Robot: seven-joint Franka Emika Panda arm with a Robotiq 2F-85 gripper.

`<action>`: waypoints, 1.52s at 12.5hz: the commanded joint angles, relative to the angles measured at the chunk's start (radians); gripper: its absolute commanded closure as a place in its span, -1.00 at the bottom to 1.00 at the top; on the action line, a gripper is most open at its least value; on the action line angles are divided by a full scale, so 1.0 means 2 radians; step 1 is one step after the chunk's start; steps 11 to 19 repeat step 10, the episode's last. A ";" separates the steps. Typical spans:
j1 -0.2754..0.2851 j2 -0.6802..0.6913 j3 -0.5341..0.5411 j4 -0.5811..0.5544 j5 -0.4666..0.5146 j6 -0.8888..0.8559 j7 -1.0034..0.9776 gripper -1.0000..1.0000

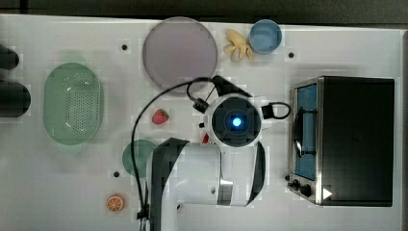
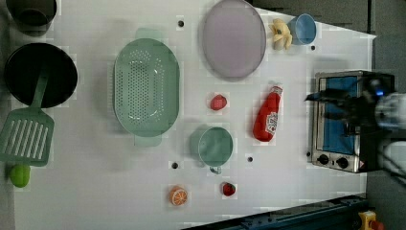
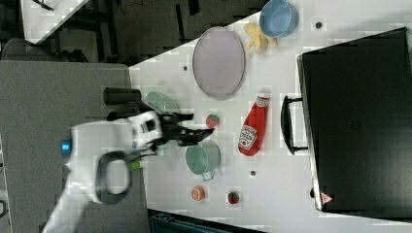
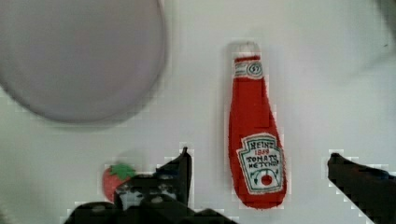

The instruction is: Pick ketchup from plate and place it on table.

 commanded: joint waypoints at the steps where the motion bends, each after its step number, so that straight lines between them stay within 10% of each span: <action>1: 0.001 -0.020 0.003 0.070 0.000 -0.061 0.055 -1.00; 9: 0.001 -0.021 0.002 0.237 0.000 -0.284 0.106 -1.00; 19: 0.001 -0.021 0.002 0.246 -0.001 -0.311 0.106 -1.00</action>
